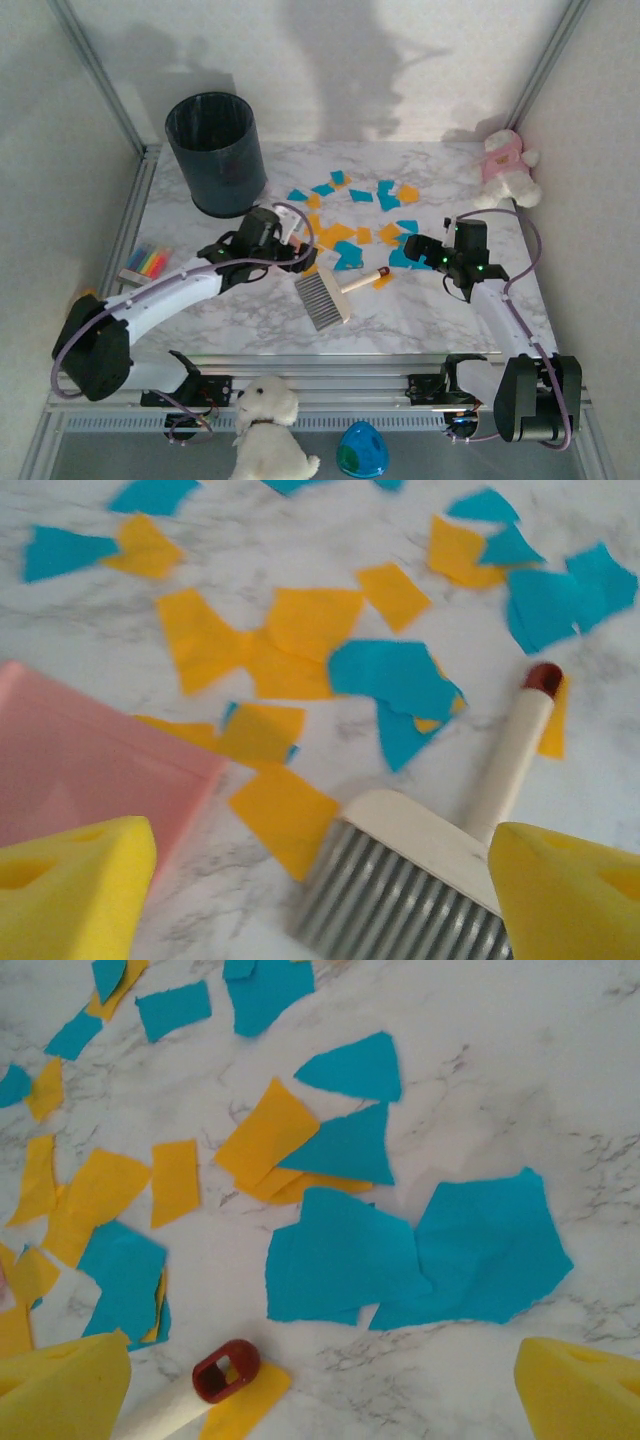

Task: Sweep away the paper scraps from the table

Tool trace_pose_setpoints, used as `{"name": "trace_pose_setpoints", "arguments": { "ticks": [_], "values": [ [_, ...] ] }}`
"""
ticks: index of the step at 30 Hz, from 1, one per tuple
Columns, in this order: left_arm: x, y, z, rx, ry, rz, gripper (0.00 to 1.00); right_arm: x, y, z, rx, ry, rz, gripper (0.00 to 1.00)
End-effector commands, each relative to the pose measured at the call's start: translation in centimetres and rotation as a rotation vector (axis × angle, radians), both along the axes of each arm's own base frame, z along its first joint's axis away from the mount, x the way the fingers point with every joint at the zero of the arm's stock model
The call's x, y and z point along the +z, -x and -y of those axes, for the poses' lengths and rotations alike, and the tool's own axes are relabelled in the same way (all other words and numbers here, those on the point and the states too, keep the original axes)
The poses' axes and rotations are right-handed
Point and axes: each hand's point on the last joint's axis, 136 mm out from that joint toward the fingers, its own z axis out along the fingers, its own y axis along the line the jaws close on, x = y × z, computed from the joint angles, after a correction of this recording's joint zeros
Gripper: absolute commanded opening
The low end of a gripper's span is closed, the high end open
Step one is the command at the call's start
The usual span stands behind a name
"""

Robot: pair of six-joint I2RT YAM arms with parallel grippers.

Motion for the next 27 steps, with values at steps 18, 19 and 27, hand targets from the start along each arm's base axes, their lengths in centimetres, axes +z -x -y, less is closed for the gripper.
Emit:
{"name": "trace_pose_setpoints", "arguments": {
  "ticks": [18, 19, 27],
  "values": [
    [-7.3, 3.3, 10.8, -0.442, -0.333, -0.222, 0.52, 0.7, 0.9, 0.0, 0.005, 0.011, -0.029, 0.99],
    [-7.6, 3.3, 11.0, -0.449, -0.339, -0.228, 0.52, 0.7, 0.9, 0.1, 0.002, 0.013, -0.033, 0.99],
    [-9.7, 3.9, 12.4, -0.514, -0.380, -0.265, 0.48, 0.4, 1.2, 0.5, -0.015, 0.032, -0.049, 0.99]
  ]
}}
